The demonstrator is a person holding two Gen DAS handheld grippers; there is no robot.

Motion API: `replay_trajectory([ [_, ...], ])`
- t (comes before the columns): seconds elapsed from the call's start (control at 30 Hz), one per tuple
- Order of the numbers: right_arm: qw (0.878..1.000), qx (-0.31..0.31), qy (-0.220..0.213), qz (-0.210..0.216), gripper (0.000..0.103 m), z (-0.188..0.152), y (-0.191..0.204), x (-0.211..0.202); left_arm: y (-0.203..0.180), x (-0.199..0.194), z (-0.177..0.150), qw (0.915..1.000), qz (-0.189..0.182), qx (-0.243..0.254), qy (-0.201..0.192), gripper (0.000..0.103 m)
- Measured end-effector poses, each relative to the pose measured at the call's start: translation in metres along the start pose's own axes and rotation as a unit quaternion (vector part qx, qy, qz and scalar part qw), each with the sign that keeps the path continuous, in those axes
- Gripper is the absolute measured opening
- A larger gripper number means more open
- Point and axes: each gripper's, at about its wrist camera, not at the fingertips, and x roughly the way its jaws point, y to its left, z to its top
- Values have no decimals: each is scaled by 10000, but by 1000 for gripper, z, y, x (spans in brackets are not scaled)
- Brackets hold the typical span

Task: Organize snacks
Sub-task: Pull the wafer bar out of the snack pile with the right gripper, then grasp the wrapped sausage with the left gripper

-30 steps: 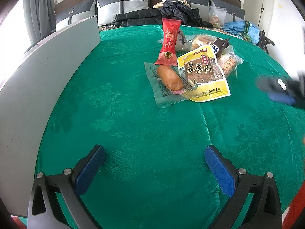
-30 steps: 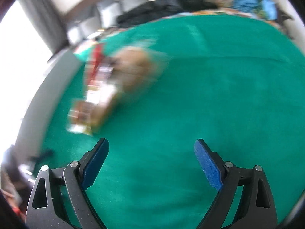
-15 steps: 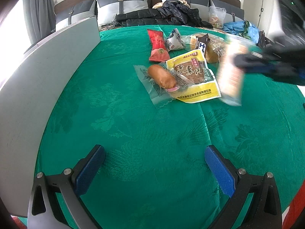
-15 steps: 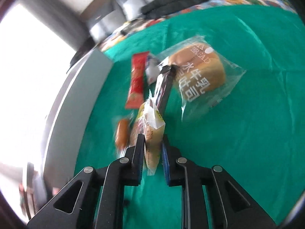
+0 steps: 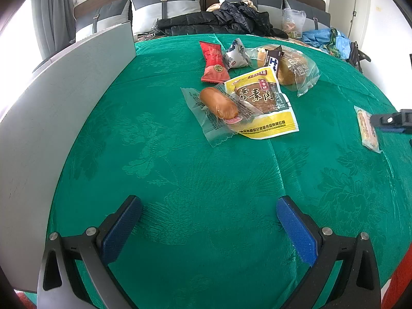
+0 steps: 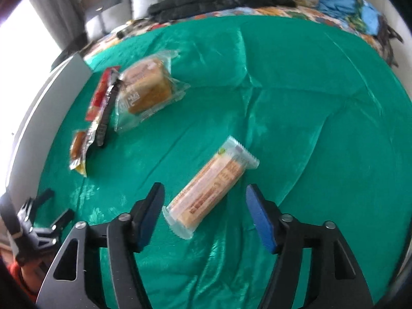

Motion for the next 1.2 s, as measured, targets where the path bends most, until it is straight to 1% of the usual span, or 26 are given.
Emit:
replay_trajectory([
  [0.03,9999,129,-8,-114,70,2,3,7,0,0,0,10000,-1,0,0,103],
  [0.1,9991,410,-39,-117,70,2,11,20,0,0,0,10000,-1,0,-1,103],
  [0.13,9987,485,-27,-130,72,2,15,25,0,0,0,10000,-2,0,-2,103],
  [0.17,9983,506,-70,-267,77,2,22,29,0,0,0,10000,-4,1,-1,103],
  [0.23,9976,300,-253,-574,77,4,38,33,0,0,0,10000,-2,1,0,103],
  [0.3,9953,-178,-309,-899,77,4,54,43,0,0,0,10000,-2,0,-1,103],
  [0.37,9920,-508,-528,-1030,79,-2,55,40,0,0,0,10000,-2,-2,-3,103],
  [0.4,9912,-608,-635,-989,79,-5,52,39,0,0,0,10000,-3,-3,-2,103],
  [0.47,9904,-588,-767,-992,79,-9,38,37,0,0,0,10000,-2,-5,-1,103],
  [0.53,9889,-403,-917,-1102,79,-14,17,31,-1,0,0,10000,6,-2,2,103],
  [0.57,9892,-246,-983,-1059,79,-17,4,29,-1,-1,-1,10000,10,-5,3,103],
  [0.6,9908,-44,-1008,-898,79,-18,-5,27,-1,-2,-1,10000,11,-6,4,103],
  [0.63,9910,27,-1033,-849,80,-17,-8,26,-1,-2,-1,10000,15,-6,5,103],
  [0.7,9917,-63,-992,-814,86,-16,-5,27,-1,-3,-1,10000,14,-2,11,103],
  [0.73,9913,-204,-922,-920,88,-15,2,31,-1,-3,0,10000,10,0,17,103],
  [0.77,9905,-302,-904,-988,89,-13,8,33,-1,-3,0,10000,7,-6,27,103],
  [0.87,9913,-293,-895,-915,90,-9,9,36,0,-2,2,9999,2,-60,136,103],
  [0.9,9913,-295,-895,-917,90,-10,8,36,2,0,5,9996,-2,-175,221,103],
  [0.97,9914,-290,-894,-909,90,-9,8,37,8,-1,12,9979,-184,-557,276,102],
  [1.0,9914,-291,-895,-912,90,-9,8,37,16,0,21,9939,-493,-953,266,102],
  [1.07,9913,-293,-893,-916,91,-10,8,37,24,3,38,9879,-745,-1340,222,102],
  [1.13,9914,-285,-893,-910,91,-10,8,37,27,7,63,9872,-661,-1445,140,102],
  [1.17,9915,-281,-892,-907,92,-11,8,37,27,10,73,9881,-570,-1421,105,102],
  [1.2,9915,-281,-892,-905,92,-11,7,37,25,17,88,9898,-394,-1362,106,100],
])
